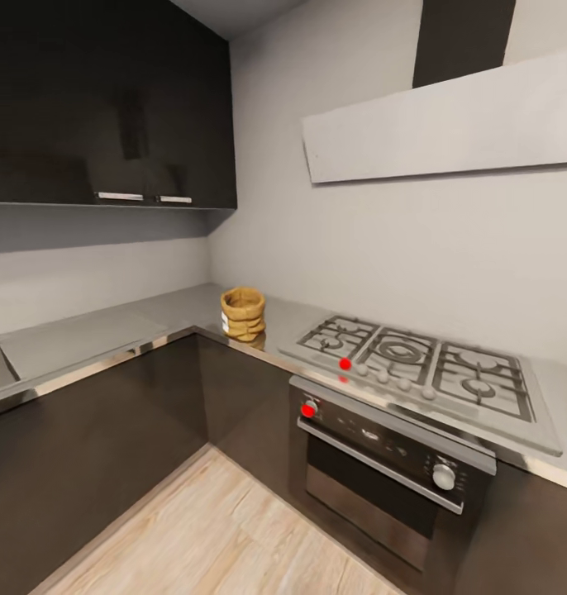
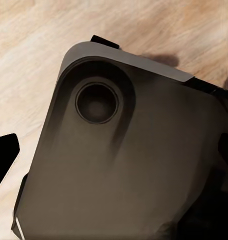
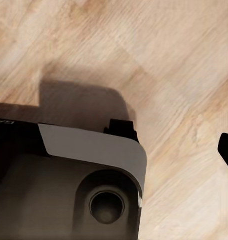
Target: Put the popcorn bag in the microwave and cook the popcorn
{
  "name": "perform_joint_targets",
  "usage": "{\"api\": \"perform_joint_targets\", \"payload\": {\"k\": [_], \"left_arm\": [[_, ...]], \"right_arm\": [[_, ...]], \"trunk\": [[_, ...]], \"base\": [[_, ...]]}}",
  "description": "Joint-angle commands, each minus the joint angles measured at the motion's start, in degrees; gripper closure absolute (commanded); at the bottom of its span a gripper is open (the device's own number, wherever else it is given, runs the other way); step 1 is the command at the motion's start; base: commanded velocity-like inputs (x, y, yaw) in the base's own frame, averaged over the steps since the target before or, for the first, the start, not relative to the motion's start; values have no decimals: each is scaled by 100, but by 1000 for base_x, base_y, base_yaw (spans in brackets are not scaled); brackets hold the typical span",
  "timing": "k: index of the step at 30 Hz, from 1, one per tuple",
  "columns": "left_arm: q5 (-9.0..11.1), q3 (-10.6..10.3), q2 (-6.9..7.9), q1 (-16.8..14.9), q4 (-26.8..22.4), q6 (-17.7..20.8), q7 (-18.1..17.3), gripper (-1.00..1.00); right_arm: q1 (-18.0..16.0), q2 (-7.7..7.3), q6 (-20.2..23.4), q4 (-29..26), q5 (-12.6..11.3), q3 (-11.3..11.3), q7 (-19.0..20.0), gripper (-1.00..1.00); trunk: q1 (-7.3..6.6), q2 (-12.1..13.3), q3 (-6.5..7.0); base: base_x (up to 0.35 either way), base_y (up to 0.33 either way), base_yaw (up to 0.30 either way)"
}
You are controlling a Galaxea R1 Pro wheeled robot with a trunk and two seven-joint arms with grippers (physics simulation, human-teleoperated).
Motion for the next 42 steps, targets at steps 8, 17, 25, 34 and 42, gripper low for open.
{"api": "perform_joint_targets", "payload": {"k": [8, 17, 25, 34, 42], "left_arm": [[32, -6, -1, 0, -4, -11, -1, -100], [32, -6, -1, 2, -4, -19, -1, -100], [32, -6, -1, 1, -4, -17, -1, -100], [32, -6, 3, 1, -4, -13, -1, -100], [32, -6, 7, 1, -7, -14, -1, -100]], "right_arm": [[-7, -7, -26, 16, 38, -48, 12, -100], [-7, -23, -50, 11, 45, -41, 16, -100], [-7, -25, -50, 10, 55, -39, 25, -100], [-7, -25, -51, 14, 55, -31, 26, -100], [-7, -25, -51, 14, 55, -34, 26, -100]], "trunk": [[3, -3, -5], [3, -3, -5], [3, -3, -5], [3, -3, -5], [3, -3, -5]], "base": [[302, 4, 165], [271, -57, 3], [230, -44, 0], [243, 0, 0], [256, 18, 0]]}}
